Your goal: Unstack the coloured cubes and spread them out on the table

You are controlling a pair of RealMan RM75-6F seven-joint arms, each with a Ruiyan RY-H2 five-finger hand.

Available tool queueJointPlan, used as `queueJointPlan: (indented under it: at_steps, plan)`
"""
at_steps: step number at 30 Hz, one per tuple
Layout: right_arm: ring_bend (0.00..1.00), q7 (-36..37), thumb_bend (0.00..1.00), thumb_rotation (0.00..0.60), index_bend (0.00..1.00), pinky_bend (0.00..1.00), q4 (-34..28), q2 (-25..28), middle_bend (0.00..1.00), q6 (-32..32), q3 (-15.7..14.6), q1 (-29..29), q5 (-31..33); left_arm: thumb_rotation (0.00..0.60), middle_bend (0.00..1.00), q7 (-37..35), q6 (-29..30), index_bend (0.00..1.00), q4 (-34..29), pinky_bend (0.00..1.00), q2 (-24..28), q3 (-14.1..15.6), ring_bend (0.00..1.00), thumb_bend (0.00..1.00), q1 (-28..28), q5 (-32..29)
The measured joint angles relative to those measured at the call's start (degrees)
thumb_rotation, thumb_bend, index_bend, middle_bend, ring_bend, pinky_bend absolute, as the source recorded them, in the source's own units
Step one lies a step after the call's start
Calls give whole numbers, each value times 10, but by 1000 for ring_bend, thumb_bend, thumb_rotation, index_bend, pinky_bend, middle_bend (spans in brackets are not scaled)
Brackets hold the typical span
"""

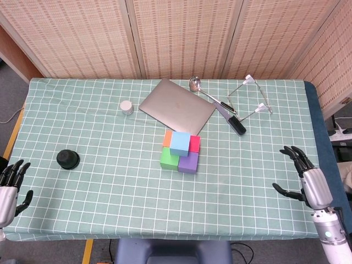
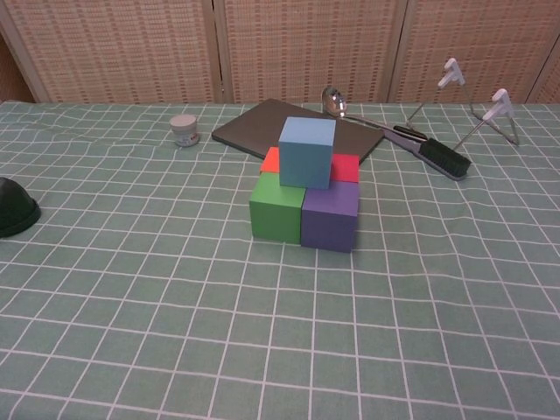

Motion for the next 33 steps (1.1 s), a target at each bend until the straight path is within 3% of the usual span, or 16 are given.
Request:
queueJointPlan:
  at_steps: [6,12,20,33]
  plan:
    - [52,39,50,600,0,152,-15,1,103,-45,4,40,-12,600,105,-5,-1,153,1,331,0,1,138,393,-2,6]
    - [41,14,50,600,0,152,-48,-2,96,-147,17,97,10,600,116,-4,-2,170,1,332,0,3,162,392,-2,6]
    - [41,-62,48,600,0,151,-92,-41,96,-267,61,188,86,600,116,-1,1,188,-5,332,5,2,162,393,1,-1]
    - [41,-213,47,600,0,152,-95,-116,96,-352,114,281,207,600,118,-5,12,209,-8,332,10,-3,162,393,6,-5]
